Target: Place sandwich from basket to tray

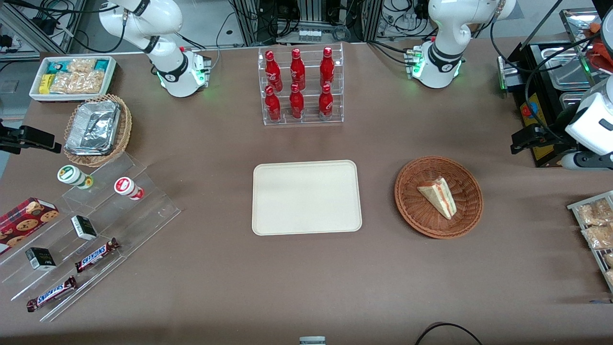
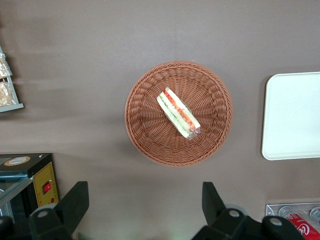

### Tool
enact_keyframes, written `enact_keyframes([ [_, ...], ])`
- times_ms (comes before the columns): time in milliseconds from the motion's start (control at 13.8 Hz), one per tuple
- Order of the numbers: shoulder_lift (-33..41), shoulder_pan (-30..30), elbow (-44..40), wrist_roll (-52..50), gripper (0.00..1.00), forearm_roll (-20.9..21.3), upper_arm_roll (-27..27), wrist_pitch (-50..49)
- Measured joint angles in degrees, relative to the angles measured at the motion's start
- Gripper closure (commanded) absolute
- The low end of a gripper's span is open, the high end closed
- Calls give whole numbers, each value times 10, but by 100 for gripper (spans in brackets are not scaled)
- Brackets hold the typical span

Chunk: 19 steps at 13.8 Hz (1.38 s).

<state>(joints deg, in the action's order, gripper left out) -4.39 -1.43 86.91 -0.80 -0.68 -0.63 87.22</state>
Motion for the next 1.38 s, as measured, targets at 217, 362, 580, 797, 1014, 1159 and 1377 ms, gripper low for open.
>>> enact_keyframes([
  [217, 0, 0, 0, 0, 0, 0, 0, 0],
  [362, -5, 0, 0, 0, 0, 0, 0, 0],
  [580, -28, -2, 1, 0, 0, -3, -1, 1],
  [797, -47, -8, 18, 0, 0, -3, -2, 20],
  [1014, -53, -13, 72, 0, 0, -3, -4, 78],
  [1159, -54, -13, 110, 0, 0, -3, -4, 116],
  [1377, -54, -13, 166, -10, 0, -4, -4, 183],
])
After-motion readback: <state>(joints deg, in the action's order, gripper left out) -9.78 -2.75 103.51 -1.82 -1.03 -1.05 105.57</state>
